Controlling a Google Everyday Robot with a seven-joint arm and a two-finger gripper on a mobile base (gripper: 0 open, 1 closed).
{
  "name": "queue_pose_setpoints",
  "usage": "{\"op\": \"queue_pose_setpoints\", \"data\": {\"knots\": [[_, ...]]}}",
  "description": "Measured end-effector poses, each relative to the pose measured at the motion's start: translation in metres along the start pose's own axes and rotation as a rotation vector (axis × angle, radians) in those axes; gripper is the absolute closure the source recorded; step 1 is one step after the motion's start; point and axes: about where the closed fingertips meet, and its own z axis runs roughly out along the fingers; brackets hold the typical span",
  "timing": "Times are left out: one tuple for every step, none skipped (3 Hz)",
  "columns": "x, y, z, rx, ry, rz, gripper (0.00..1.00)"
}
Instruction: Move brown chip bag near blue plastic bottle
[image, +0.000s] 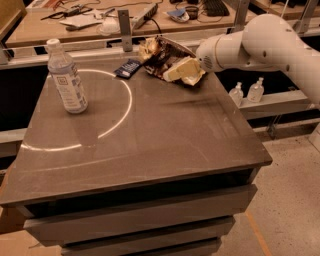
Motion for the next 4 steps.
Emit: {"op": "queue_pose_setpoints", "data": {"knots": [[0.003, -0.012, 0.033, 0.01, -0.001, 0.015, 0.0], [0.01, -0.027, 0.044, -0.03, -0.009, 0.007, 0.11], [0.01, -0.029, 0.042, -0.068, -0.025, -0.017, 0.33], [0.005, -0.017, 0.033, -0.136, -0.052, -0.048, 0.65]]}}
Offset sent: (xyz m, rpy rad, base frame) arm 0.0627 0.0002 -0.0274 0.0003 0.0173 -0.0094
